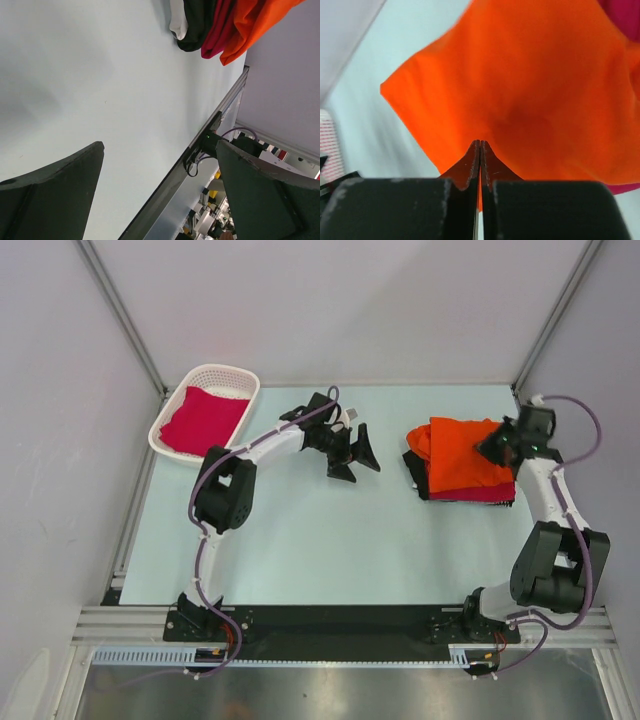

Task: Fold and stack the t-shirts
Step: Smooth out wrinkles on the folded tshirt

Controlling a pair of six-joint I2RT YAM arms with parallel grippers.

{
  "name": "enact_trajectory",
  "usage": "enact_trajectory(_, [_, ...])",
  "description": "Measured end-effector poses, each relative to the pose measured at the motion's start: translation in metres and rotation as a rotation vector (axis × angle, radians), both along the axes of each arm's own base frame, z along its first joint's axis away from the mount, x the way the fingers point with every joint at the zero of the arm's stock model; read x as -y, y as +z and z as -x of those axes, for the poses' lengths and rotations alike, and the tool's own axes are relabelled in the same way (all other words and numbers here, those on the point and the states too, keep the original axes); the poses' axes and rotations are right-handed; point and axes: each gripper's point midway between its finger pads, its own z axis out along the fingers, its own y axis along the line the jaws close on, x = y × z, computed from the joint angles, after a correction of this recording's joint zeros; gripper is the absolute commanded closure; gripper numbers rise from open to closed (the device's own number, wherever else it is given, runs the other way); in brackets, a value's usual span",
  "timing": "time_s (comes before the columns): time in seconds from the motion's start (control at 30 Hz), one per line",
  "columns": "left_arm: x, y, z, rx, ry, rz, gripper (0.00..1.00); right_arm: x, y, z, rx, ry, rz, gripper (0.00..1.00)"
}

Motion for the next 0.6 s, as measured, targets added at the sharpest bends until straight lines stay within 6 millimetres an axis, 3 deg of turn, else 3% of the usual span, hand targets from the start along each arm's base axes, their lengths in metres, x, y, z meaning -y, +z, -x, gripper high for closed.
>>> enact_trajectory(0.1, [-0.001,-0.001,0.001,0.005,-0.005,-0.003,0.00,0.017,-0.022,0.008,0.020,-0.036,-0.202,1.00])
enact_trajectory(0.27, [-0.002,-0.001,0.002,0.004,-0.008,-0.006,0.00,-0.007,0.002,-0.007,0.217,0.076,-0.495,1.00])
enact_trajectory(0.37, [-0.002,-0.001,0.003,0.001,-0.009,-0.009,0.01,-0.006,-0.003,-0.008,0.272,0.090,-0.624,1.00])
enact_trajectory(0.6, [-0.005,-0.003,0.006,0.001,-0.018,-0.015,0.00,0.007,-0.093,0.004,0.201,-0.089,-1.002,1.00])
